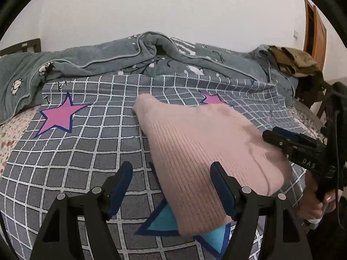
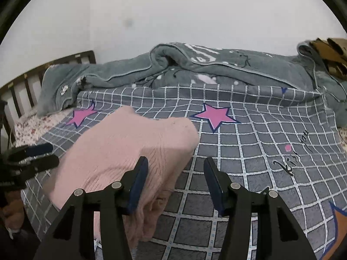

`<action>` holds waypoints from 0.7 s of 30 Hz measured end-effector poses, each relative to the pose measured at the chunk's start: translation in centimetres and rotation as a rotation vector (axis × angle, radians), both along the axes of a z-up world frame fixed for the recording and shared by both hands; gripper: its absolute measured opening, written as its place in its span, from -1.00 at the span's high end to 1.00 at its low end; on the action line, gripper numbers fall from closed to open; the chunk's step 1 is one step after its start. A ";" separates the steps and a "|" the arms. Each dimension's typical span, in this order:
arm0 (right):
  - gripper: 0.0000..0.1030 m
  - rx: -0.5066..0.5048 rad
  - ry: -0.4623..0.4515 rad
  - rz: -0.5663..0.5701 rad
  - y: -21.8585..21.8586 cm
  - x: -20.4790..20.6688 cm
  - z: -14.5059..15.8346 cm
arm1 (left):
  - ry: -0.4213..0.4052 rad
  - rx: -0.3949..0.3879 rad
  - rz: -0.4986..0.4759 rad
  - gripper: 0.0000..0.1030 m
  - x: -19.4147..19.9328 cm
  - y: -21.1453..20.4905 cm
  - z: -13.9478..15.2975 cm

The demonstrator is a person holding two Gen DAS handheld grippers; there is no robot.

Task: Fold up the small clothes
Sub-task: 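Lower the folded sweater toward the blue star on the sheet with the right gripper, then set the sweater down on the sheet and open the right gripper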

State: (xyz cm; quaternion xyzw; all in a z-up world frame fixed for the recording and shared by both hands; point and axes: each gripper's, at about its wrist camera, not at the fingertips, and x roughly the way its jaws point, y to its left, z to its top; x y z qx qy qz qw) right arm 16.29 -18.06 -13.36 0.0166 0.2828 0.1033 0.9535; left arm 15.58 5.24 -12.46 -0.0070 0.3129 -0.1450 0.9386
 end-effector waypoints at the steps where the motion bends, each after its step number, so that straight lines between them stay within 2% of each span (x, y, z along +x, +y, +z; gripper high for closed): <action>1: -0.01 0.015 0.020 -0.003 -0.2 0.1 -0.2 | 0.005 0.005 0.002 -0.41 0.1 -0.2 -0.1; 3: 0.05 0.005 0.041 -0.009 -0.1 0.1 -0.6 | 0.007 0.005 -0.001 -0.41 0.3 -0.5 -0.1; 6: 0.08 -0.048 0.023 -0.021 0.3 -0.1 -0.7 | 0.008 -0.001 0.015 -0.41 0.5 -0.6 0.1; 21: 0.09 -0.029 0.030 -0.011 -0.2 -0.1 -0.7 | 0.056 -0.086 0.102 -0.41 2.3 0.3 -0.3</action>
